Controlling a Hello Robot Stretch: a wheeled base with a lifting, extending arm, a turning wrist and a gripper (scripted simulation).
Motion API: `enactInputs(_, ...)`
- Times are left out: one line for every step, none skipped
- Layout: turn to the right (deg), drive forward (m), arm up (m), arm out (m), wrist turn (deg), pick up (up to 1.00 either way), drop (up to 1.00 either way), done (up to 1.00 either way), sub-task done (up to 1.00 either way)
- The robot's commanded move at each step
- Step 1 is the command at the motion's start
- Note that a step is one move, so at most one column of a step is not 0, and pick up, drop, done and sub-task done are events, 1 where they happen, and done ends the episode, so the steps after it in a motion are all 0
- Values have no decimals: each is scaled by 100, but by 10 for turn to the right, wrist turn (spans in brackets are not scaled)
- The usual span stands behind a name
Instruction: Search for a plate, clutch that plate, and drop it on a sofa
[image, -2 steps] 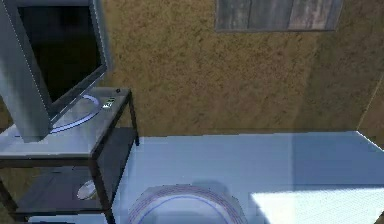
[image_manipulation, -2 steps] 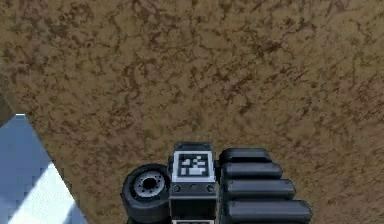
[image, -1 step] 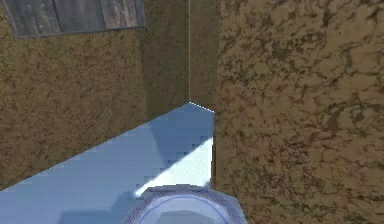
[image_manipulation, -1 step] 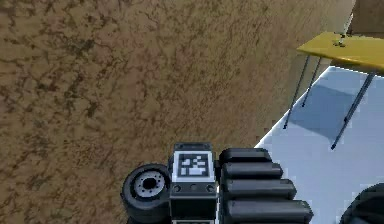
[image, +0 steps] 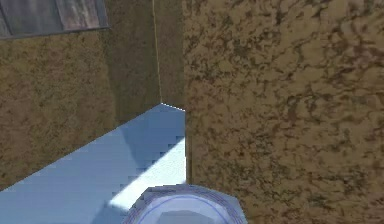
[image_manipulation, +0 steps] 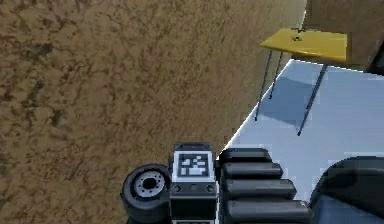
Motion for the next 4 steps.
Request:
enactInputs(-450, 0, 0, 0, 0, 0, 0, 0, 0)
enactInputs(-150, 0, 0, 0, 0, 0, 0, 0, 0)
enactInputs(450, 0, 0, 0, 0, 0, 0, 0, 0)
enactInputs(180, 0, 0, 0, 0, 0, 0, 0, 0)
